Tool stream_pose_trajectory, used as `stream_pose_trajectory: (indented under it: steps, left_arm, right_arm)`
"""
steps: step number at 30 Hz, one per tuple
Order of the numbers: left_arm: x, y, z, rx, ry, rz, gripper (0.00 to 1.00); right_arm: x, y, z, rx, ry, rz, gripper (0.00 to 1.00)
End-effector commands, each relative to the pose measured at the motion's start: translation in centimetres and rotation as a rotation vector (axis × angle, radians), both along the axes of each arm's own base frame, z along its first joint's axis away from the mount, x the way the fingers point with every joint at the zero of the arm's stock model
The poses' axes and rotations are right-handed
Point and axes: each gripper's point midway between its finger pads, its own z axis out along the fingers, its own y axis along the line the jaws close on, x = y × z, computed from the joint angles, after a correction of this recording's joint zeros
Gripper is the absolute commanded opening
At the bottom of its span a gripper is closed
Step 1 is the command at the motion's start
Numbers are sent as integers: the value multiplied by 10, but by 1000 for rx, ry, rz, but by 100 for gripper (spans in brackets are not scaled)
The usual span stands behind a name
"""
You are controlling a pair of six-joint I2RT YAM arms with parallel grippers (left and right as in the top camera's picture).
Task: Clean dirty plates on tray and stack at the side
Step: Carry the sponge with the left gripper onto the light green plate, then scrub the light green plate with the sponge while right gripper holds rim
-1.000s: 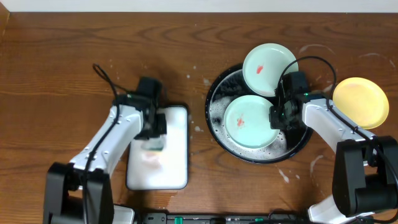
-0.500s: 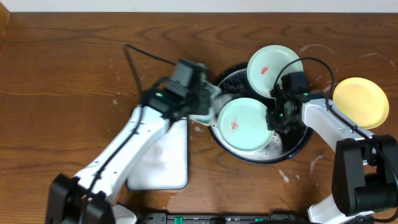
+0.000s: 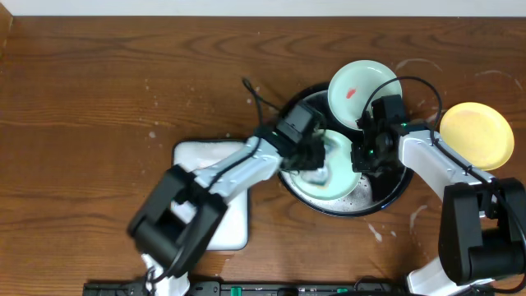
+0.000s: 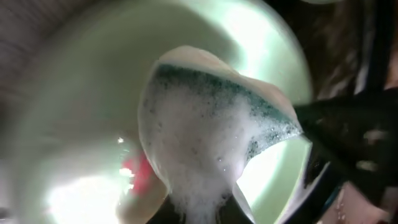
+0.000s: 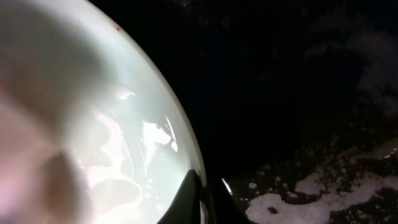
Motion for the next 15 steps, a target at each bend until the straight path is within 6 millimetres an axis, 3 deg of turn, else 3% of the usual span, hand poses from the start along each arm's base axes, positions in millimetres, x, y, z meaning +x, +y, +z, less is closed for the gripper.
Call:
stream_pose_trajectory:
  steps: [1, 3, 6, 11, 15]
  left_arm:
    - [-13, -9, -20, 1, 83, 4, 7]
    - [-10, 0, -35, 67, 53, -9, 7]
    - [6, 36, -51, 275, -45, 45, 7]
    - [29, 91, -43, 577, -206, 106, 7]
    - [33, 100, -39, 641, -238, 66, 7]
  right_arm:
    - [-15, 4, -14, 18, 67, 4, 1]
    - [-15, 4, -14, 19, 68, 5, 1]
    - [-18, 4, -14, 17, 78, 4, 1]
    - [-21, 3, -14, 14, 93, 4, 1]
    - [-19, -4, -15, -20, 92, -70, 1]
